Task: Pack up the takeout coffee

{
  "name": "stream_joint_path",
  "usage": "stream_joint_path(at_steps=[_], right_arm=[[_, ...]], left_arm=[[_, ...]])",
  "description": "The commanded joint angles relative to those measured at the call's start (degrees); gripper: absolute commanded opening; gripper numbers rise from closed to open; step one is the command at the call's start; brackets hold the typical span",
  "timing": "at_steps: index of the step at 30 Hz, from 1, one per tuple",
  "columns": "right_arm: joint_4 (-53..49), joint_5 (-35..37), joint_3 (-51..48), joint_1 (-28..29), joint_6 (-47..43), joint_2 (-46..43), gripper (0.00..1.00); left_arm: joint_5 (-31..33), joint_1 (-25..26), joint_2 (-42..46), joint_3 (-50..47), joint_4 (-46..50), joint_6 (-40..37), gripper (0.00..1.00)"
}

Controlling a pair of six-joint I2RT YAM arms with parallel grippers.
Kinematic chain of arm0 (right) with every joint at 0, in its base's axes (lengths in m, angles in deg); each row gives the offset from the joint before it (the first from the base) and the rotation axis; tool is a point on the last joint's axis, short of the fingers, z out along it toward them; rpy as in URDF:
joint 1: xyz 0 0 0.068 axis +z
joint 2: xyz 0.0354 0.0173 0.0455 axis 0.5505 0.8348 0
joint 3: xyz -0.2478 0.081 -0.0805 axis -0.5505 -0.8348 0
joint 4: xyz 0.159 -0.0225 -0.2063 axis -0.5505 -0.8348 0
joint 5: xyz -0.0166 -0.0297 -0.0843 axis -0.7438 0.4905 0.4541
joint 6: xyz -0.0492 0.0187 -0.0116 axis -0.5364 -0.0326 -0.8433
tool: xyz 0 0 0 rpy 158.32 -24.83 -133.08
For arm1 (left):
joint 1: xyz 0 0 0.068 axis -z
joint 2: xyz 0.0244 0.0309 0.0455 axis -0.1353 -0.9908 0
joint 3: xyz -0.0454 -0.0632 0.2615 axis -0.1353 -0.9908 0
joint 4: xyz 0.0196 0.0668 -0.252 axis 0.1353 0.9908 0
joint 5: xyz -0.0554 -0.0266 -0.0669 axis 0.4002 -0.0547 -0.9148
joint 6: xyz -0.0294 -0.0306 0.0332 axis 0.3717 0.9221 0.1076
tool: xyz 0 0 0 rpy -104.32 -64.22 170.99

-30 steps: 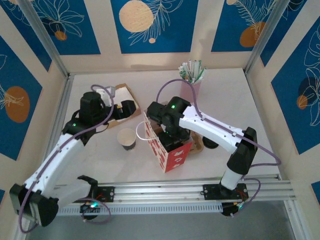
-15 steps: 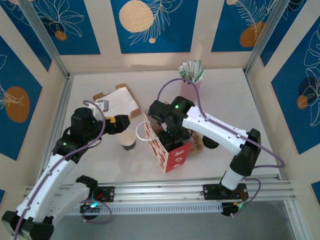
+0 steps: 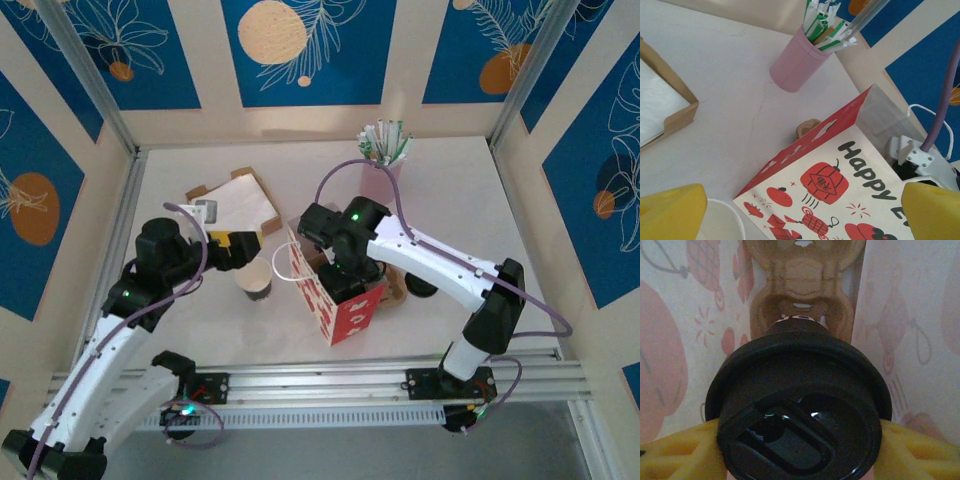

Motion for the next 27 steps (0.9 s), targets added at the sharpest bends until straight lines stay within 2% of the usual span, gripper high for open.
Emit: stream_joint_path(at_steps=[1, 27], right_arm=[[0.2, 0.4, -0.6, -0.2, -0.9, -1.8, 0.58], [1.7, 3.0, -3.1, 0.2, -0.5, -3.4, 0.58]], left_arm=[[-2.0, -0.3, -0.1, -0.8, -2.3, -0.6, 0.99], [-3.0, -0.3, -0.5, -1.8, -4.4, 0.3, 0.99]])
